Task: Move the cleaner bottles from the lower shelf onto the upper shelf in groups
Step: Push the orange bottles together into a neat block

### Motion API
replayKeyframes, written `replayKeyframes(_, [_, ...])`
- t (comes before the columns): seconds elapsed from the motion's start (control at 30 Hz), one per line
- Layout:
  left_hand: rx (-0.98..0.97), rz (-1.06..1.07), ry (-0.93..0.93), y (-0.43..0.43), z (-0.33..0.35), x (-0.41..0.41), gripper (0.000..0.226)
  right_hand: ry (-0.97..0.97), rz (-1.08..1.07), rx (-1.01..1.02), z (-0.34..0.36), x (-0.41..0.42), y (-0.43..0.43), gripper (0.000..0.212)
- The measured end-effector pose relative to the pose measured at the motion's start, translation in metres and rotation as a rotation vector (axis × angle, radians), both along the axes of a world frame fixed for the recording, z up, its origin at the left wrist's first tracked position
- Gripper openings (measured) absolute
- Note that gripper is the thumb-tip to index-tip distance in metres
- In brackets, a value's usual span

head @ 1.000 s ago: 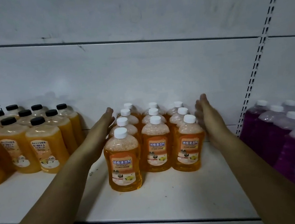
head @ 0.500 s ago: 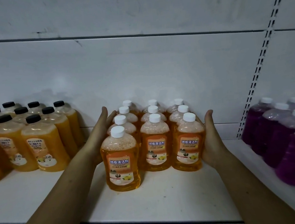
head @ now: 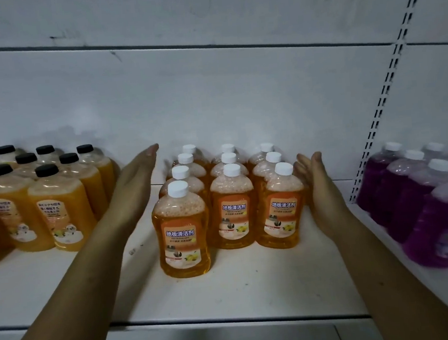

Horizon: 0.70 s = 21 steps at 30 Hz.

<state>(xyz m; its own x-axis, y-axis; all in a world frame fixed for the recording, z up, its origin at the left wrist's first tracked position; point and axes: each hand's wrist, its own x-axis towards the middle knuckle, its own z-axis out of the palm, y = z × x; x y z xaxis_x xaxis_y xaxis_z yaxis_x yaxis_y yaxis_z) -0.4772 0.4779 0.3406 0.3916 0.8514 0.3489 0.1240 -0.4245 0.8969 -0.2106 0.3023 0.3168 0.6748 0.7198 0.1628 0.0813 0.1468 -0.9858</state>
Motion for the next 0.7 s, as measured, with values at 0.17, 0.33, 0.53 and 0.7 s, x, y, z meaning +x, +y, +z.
replayKeyframes(0.17, [0.352,0.010,0.197,-0.030,0.011,-0.030,0.061,-0.557,-0.154,-0.124,0.017,-0.021,-0.032,0.059])
replayKeyframes(0.33, [0.567,-0.039,0.366,-0.062,0.004,-0.051,0.078,-0.906,-0.164,-0.243,0.005,-0.058,-0.072,0.078])
replayKeyframes(0.53, [0.793,-0.073,0.393,-0.102,-0.025,-0.078,0.080,-0.956,-0.193,-0.390,-0.020,-0.085,-0.127,0.089])
replayKeyframes(0.7, [0.828,-0.144,0.398,-0.147,-0.027,-0.074,0.078,-0.980,-0.209,-0.422,-0.026,-0.099,-0.174,0.088])
